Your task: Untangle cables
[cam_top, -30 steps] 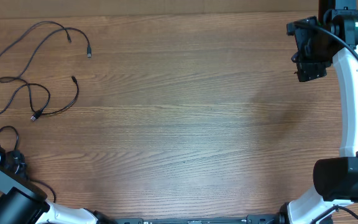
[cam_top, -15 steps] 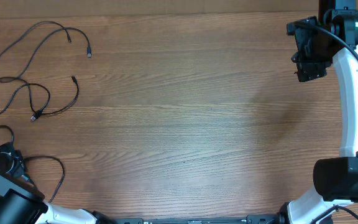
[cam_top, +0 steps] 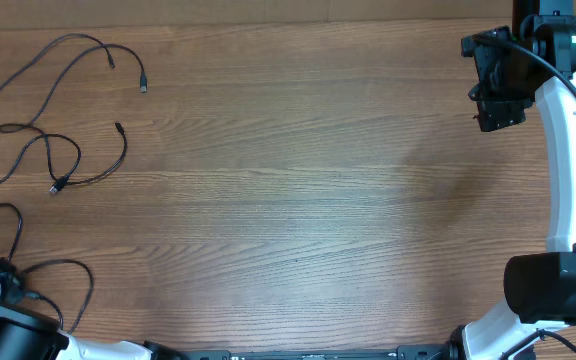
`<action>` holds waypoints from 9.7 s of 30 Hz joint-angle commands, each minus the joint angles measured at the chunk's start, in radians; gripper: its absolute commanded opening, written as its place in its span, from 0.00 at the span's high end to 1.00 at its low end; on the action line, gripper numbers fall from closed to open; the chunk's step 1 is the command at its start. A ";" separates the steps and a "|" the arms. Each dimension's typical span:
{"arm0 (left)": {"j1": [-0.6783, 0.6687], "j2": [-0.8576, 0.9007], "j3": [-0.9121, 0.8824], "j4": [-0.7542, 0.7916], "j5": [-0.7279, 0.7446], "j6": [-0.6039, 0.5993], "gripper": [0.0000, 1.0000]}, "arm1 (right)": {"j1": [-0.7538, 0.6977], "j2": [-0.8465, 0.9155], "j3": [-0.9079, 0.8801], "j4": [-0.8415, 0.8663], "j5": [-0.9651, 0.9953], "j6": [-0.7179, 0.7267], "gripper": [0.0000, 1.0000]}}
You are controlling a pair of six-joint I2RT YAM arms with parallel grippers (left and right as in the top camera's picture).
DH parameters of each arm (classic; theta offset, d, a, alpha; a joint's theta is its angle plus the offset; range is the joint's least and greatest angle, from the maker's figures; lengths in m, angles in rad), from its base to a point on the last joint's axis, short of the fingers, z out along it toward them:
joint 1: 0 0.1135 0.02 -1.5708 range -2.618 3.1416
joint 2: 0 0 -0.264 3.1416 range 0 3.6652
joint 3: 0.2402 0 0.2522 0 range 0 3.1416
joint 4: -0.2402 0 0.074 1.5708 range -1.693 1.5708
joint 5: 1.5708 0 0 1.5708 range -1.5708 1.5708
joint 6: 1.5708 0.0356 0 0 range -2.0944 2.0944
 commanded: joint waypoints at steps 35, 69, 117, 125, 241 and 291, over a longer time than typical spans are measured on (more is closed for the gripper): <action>-0.056 -0.154 0.010 -0.045 -0.305 0.185 0.00 | -0.002 -0.029 0.002 0.002 0.013 -0.003 0.00; -0.349 -0.060 0.008 0.179 -0.253 1.308 0.12 | -0.002 -0.029 0.002 0.002 0.013 -0.003 0.00; -0.280 0.171 0.008 0.263 -0.270 1.264 0.79 | -0.002 -0.029 0.002 0.002 0.013 -0.003 0.00; -0.217 0.168 0.013 0.261 -0.269 1.030 0.96 | -0.002 -0.029 0.002 0.002 0.013 -0.003 0.00; -1.310 -1.354 -0.548 0.037 0.021 1.101 0.00 | -0.002 -0.029 0.002 0.002 0.013 -0.003 0.00; -1.165 -1.814 -1.030 0.427 -0.311 1.153 0.01 | -0.002 -0.029 0.002 0.002 0.013 -0.003 0.00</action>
